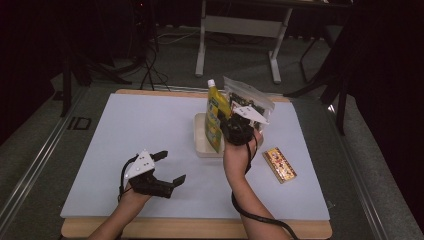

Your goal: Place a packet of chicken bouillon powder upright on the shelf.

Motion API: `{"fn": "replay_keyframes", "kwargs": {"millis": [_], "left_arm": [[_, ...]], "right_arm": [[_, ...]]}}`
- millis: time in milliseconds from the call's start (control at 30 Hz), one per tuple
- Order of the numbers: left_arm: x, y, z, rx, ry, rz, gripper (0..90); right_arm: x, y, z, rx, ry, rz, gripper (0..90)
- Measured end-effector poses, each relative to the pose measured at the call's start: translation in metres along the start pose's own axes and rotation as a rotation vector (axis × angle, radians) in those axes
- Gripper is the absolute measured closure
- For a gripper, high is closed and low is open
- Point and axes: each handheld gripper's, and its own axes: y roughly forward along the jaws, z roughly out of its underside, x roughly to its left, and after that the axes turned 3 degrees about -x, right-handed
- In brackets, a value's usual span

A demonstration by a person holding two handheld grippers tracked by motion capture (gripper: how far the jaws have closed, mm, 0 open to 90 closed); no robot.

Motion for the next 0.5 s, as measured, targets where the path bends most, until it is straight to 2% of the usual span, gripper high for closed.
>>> {"fn": "replay_keyframes", "kwargs": {"millis": [167, 200, 333, 367, 400, 467, 500], "left_arm": [[0.001, -0.001, 0.0, -0.005, -0.004, -0.003, 0.1], [0.001, -0.001, 0.0, -0.004, -0.006, 0.0, 0.1], [0.001, 0.0, 0.001, -0.002, -0.004, -0.001, 0.1], [0.001, 0.0, 0.001, -0.002, -0.004, -0.002, 0.1], [0.001, 0.0, 0.001, 0.0, -0.006, 0.0, 0.1], [0.001, 0.0, 0.001, 0.002, -0.005, 0.003, 0.1], [0.001, 0.001, 0.002, 0.003, -0.005, 0.003, 0.1]], "right_arm": [[-0.003, 0.001, 0.004, -0.001, -0.005, 0.011, 90.0], [-0.003, 0.003, 0.007, 0.002, -0.031, 0.012, 90.0], [-0.001, 0.006, 0.011, 0.005, -0.067, 0.0, 90.0], [-0.001, 0.006, 0.011, 0.007, -0.068, -0.006, 90.0], [-0.001, 0.007, 0.011, 0.007, -0.084, -0.022, 90.0], [0.0, 0.009, 0.011, 0.009, -0.114, -0.024, 90.0], [0.0, 0.01, 0.011, 0.01, -0.125, -0.043, 90.0]]}}
